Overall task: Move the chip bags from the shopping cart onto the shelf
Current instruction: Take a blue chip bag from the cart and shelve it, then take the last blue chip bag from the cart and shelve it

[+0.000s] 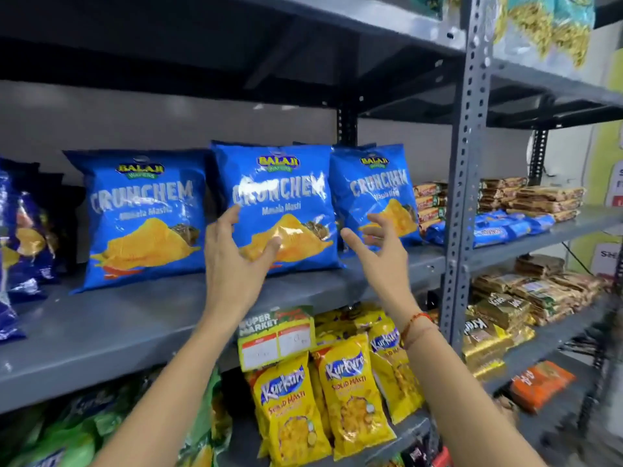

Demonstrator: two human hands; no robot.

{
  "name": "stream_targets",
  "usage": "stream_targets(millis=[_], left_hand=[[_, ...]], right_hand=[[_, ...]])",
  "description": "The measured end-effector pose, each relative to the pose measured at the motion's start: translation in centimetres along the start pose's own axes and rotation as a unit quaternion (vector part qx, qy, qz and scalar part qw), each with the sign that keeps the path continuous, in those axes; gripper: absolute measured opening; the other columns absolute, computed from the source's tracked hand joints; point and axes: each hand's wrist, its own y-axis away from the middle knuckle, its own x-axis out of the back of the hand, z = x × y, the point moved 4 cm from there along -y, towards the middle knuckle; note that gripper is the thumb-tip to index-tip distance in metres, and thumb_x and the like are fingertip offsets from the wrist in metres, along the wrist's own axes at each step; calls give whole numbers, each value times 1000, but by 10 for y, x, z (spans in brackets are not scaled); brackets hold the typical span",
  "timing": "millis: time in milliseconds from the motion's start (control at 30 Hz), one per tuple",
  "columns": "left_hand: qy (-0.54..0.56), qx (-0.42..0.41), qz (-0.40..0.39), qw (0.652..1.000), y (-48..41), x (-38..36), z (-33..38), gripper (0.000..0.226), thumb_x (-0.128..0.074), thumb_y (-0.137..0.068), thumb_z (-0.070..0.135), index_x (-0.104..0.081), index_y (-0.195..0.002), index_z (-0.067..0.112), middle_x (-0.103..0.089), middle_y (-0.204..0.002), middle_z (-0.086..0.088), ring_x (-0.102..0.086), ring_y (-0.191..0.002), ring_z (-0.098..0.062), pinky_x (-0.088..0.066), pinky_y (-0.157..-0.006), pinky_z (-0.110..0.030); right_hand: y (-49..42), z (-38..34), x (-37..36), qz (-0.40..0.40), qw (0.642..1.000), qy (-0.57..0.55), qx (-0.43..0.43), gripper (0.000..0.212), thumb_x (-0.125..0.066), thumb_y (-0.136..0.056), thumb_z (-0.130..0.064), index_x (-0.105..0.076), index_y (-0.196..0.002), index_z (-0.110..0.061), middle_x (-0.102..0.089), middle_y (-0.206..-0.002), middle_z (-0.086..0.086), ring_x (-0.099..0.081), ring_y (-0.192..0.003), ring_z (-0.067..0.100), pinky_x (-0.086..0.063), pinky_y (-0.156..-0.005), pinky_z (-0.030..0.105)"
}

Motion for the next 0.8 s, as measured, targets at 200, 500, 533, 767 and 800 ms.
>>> stream_targets(millis=[200, 500, 533, 767, 800], left_hand=[[67, -91, -86, 990, 118, -65, 13, 34, -61, -82, 32, -55, -115, 27, -49, -110, 9, -54, -105, -11, -48, -90, -33], [39, 26, -467, 883, 309, -239, -52, 40, -65, -75, 26, -61, -110, 7, -62, -104, -14, -60, -97, -31, -45, -86, -34], [29, 32, -504, 863, 333, -254, -57, 39, -69, -74, 18, -61, -111, 5, -63, -105, -17, -59, -99, -33, -39, -87, -29], [-53, 114, -757, 641, 505, -334, -98, 58, -69, -81, 22, -47, -128, -3, -53, -127, -22, -49, -119, -32, -34, -97, -31], [-74, 124, -787, 599, 528, -339, -105, 64, -69, -81, 28, -43, -131, -2, -50, -133, -20, -46, -123, -32, -35, -99, -33]], right_hand=[[91, 56, 100, 76, 996, 37, -38, 38, -70, -82, -29, -57, -116, -18, -65, -104, 6, -61, -90, 10, -51, -78, 22], [278, 234, 253, 144, 914, 199, -323, 39, -71, -82, -20, -55, -117, -13, -62, -96, 12, -61, -87, 25, -51, -80, 40], [304, 253, 269, 150, 895, 209, -364, 40, -71, -81, -20, -54, -116, -12, -60, -95, 12, -59, -86, 25, -50, -80, 40], [471, 344, 343, 142, 741, 250, -607, 55, -75, -78, -21, -52, -120, 6, -64, -94, 12, -59, -86, 21, -40, -65, 14], [493, 352, 348, 141, 715, 250, -638, 61, -74, -78, -24, -49, -125, 7, -62, -106, 17, -59, -103, 27, -41, -75, 18]])
